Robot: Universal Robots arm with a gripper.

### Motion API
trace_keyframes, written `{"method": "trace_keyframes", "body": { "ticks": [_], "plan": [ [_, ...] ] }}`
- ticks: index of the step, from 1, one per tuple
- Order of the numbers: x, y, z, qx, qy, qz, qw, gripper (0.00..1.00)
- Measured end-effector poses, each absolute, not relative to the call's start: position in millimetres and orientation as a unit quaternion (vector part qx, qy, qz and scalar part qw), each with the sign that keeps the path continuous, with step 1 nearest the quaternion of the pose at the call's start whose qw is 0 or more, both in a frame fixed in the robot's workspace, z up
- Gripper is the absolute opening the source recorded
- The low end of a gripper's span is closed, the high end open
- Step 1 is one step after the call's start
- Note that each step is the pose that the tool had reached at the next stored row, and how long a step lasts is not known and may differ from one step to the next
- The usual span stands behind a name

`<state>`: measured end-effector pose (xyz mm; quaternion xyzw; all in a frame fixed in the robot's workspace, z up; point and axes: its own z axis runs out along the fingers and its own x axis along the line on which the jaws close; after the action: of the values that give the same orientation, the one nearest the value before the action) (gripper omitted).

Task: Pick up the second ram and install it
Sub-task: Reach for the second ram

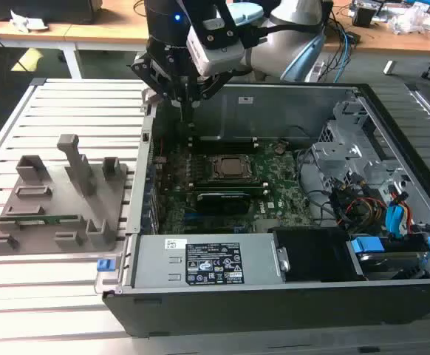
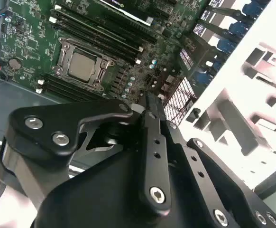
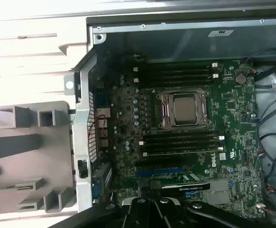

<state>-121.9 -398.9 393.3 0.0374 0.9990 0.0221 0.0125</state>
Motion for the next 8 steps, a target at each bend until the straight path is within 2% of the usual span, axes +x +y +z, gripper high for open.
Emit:
{"method": "trace_keyframes", "body": {
  "ticks": [8],
  "plan": [
    [-148, -399, 393, 0.037, 0.999, 0.022, 0.013, 0.11]
  ]
}}
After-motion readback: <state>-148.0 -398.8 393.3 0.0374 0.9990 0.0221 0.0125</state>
